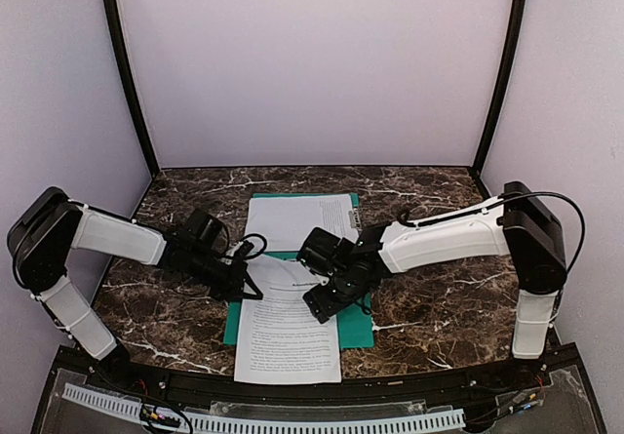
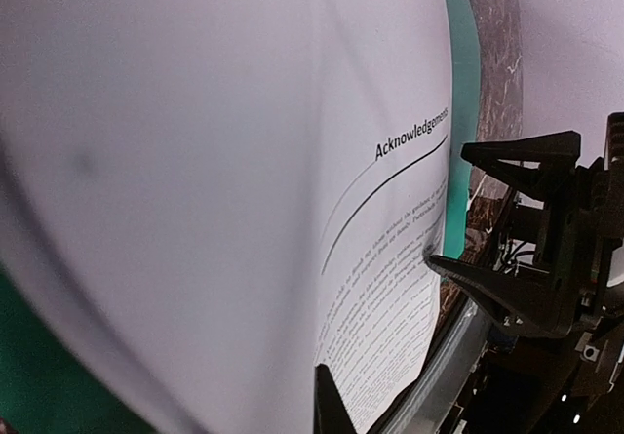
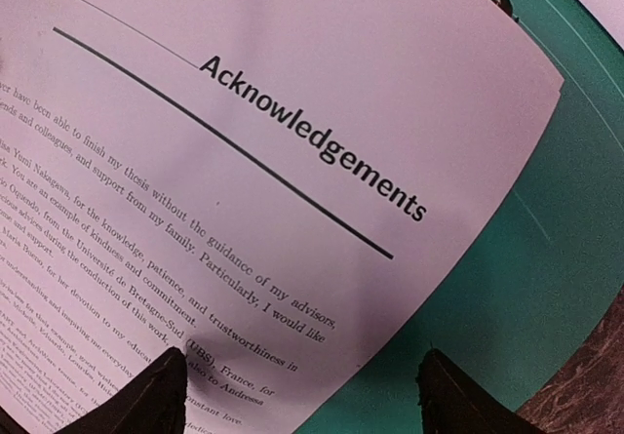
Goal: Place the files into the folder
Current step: Place the file at the center of the board.
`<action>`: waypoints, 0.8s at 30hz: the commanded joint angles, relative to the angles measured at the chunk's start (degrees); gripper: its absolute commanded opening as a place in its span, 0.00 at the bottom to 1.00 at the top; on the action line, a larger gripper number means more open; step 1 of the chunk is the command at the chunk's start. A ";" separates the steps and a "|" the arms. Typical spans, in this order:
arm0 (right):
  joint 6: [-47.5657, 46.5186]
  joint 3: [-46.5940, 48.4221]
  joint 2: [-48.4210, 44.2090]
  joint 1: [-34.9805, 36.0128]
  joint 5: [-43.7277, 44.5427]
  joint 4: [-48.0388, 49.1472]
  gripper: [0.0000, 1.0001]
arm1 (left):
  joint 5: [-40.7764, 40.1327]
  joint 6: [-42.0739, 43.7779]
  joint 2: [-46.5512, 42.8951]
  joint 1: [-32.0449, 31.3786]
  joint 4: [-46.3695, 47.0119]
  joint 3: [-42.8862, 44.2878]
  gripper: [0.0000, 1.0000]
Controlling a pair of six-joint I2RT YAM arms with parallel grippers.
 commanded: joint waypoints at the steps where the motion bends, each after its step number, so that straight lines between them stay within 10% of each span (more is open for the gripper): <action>1: -0.73 1.51 -3.99 -0.86 1.01 -0.26 0.82 | -5.58 7.21 -5.65 0.59 -13.91 4.34 0.01; 13: -5.49 -1.22 -7.68 -6.83 2.36 3.07 0.83 | -31.25 19.30 -12.13 0.68 -47.22 18.75 0.01; 24: -13.96 4.84 -2.59 -11.80 -2.17 9.01 0.80 | -46.70 23.33 -7.88 0.85 -59.30 27.64 0.01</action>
